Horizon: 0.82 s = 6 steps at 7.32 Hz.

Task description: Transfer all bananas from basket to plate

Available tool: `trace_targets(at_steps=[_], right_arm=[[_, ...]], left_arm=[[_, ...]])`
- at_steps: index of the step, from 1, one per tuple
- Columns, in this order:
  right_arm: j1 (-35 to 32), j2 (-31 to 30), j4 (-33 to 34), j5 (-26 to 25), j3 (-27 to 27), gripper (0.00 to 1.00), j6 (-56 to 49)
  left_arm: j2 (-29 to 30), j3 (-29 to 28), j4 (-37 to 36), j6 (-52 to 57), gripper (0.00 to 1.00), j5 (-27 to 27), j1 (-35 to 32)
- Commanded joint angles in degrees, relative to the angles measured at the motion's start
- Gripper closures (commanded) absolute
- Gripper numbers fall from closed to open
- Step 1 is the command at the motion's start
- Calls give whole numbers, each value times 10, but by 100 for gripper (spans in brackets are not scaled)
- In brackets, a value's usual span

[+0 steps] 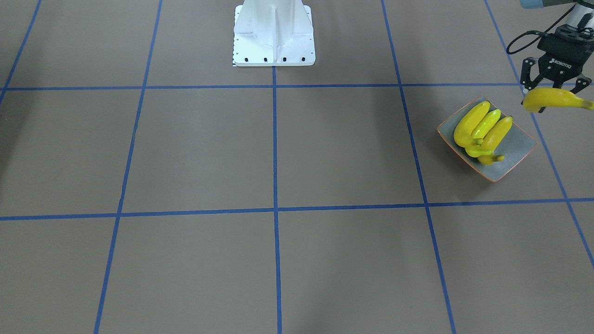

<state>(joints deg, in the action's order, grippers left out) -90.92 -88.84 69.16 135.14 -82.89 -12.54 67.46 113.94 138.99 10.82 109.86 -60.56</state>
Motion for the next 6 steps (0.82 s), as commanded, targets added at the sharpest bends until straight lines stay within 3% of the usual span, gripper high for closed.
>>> trace_targets(at_steps=[1, 2, 4, 6], right_arm=[[-1, -1, 0, 2, 0, 0, 1], [-1, -3, 0, 3, 0, 0, 1], [-2, -5, 1, 2, 0, 0, 2], [-4, -3, 4, 1, 0, 0, 5]], left_arm=[[1, -2, -16, 184, 100, -105, 4], [6, -2, -34, 244, 100, -128, 11], [72, 1, -132, 299, 100, -131, 46], [78, 1, -142, 318, 100, -131, 65]])
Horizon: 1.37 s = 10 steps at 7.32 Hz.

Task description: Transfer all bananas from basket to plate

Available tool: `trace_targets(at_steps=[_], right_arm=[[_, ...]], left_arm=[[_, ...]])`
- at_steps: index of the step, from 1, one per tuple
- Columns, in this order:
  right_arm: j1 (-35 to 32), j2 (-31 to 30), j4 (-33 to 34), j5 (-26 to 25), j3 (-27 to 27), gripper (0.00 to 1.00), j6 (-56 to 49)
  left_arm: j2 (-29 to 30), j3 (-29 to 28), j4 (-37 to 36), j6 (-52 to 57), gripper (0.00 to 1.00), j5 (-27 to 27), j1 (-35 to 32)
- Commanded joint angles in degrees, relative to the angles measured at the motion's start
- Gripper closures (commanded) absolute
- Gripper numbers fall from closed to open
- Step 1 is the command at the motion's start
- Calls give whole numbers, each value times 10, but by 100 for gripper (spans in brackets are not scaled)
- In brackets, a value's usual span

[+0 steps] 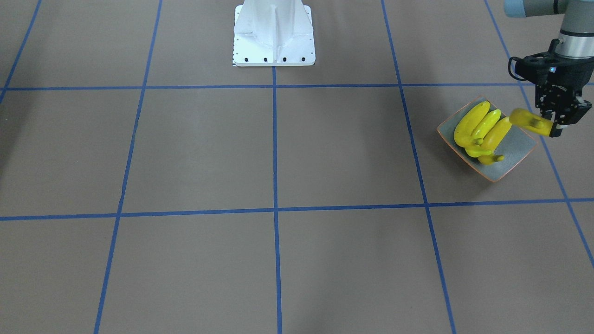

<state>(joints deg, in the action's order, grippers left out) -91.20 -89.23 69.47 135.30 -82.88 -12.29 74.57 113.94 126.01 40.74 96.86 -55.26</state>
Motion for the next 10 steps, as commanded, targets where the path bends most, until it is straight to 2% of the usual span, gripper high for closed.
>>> trace_targets(at_steps=[1, 3, 5, 6, 7, 9, 10], right_arm=[[-3, 1, 1, 0, -1, 0, 5], [-5, 1, 2, 1, -1, 0, 7], [-8, 1, 2, 7, -1, 0, 8], [-13, 0, 2, 10, -1, 0, 8], [-18, -1, 4, 15, -1, 0, 8], [-28, -1, 10, 16, -1, 0, 8], [-30, -1, 11, 16, -1, 0, 8]], left_arm=[[0, 1, -10, 40, 100, 0, 12], [-22, 2, -9, 77, 100, -1, 19], [-23, 1, -9, 75, 93, -3, 51], [-23, 1, -9, 74, 81, -3, 59], [-23, -1, -9, 73, 64, -3, 60], [-23, -1, -8, 74, 49, -3, 67], [-23, -1, -8, 75, 37, -3, 71]])
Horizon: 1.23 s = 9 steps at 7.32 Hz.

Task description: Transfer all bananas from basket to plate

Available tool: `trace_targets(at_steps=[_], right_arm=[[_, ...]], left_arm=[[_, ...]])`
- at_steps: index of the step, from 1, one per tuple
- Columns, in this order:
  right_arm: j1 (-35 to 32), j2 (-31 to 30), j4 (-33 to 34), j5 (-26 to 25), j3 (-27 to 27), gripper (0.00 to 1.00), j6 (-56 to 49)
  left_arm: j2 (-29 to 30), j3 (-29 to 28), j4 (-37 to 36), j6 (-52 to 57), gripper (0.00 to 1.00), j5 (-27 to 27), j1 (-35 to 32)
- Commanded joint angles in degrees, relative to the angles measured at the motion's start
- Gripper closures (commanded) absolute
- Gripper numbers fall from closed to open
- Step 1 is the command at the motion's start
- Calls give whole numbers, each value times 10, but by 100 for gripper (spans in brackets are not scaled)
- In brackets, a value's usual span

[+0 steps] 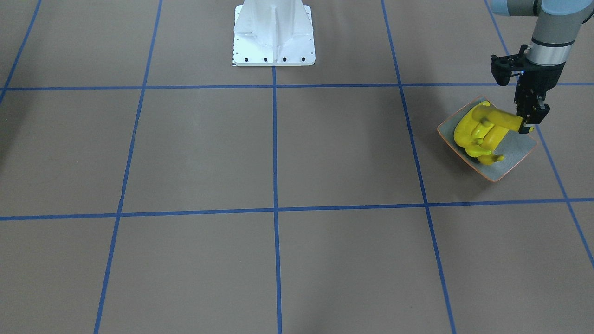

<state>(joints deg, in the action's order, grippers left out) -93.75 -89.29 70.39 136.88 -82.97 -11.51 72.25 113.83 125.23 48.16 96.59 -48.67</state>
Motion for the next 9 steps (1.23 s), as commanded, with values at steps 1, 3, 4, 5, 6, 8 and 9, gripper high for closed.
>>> trace_targets(at_steps=[1, 3, 4, 5, 6, 8, 9], right_arm=[[-9, 0, 7, 1, 0, 0, 0], [-10, -1, 8, 2, 0, 0, 0], [-10, -1, 8, 1, 0, 0, 0], [-10, -1, 7, 1, 0, 0, -1], [-11, -2, 8, 1, 0, 0, -1], [-10, -3, 8, 1, 1, 0, -1], [-10, -4, 8, 1, 1, 0, 0]], left_arm=[[0, 0, 1, 2, 29, 1, 6], [0, 0, 3, 1, 28, 2, 6], [0, 1, 8, 0, 27, 10, 6], [2, 6, 7, -15, 16, 35, 4], [10, 0, 0, -56, 4, 90, -1], [13, -1, -2, -252, 1, 130, -42], [14, -2, -3, -332, 1, 154, -69]])
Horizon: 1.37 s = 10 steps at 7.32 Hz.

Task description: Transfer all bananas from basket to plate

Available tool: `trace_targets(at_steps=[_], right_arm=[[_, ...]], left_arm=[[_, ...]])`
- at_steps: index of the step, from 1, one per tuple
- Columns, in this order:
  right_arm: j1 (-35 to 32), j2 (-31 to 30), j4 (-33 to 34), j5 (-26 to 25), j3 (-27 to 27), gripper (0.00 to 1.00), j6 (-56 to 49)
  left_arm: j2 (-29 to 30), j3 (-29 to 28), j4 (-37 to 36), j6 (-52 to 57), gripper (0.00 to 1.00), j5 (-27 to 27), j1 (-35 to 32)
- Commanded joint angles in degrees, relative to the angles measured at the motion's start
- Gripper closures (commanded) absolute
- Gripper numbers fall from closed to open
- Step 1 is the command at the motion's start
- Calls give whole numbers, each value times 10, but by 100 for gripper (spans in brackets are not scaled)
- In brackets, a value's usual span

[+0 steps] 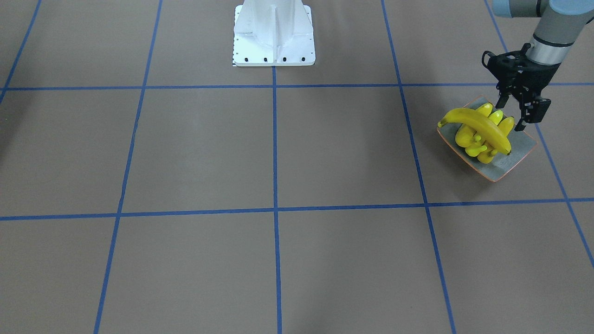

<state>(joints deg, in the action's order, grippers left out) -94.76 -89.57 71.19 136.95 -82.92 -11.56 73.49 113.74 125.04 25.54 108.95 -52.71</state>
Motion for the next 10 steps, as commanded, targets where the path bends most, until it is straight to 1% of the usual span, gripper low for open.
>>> trace_targets(at_steps=[1, 2, 3, 4, 5, 6, 7, 8, 9, 10], right_arm=[[0, -1, 0, 0, 0, 0, 0], [0, -6, 1, -1, 0, 0, 0], [-1, -7, 1, -1, 0, 0, 0], [0, -7, 3, -1, 0, 0, 0], [-1, -7, 5, -1, 0, 0, 0], [-1, -8, 5, -1, 0, 0, 0], [-2, -9, 5, -1, 0, 0, 0], [-1, -13, 4, -1, -1, 0, 0], [-2, -14, 4, -6, -1, 0, 0], [-1, -15, 5, -8, -1, 0, 0]], left_arm=[[1, -6, -2, -173, 1, 34, -57], [2, -27, -2, -256, 1, 56, -85], [2, -40, -8, -310, 0, 94, -118], [11, -42, -74, -315, 0, 148, -160], [50, -41, -173, -311, 0, 219, -219], [55, -43, -221, -311, 0, 238, -245], [51, -65, -258, -326, 0, 241, -266], [73, -92, -293, -374, 0, 267, -309], [76, -85, -293, -361, 0, 275, -313], [74, -91, -299, -309, 0, 274, -314]])
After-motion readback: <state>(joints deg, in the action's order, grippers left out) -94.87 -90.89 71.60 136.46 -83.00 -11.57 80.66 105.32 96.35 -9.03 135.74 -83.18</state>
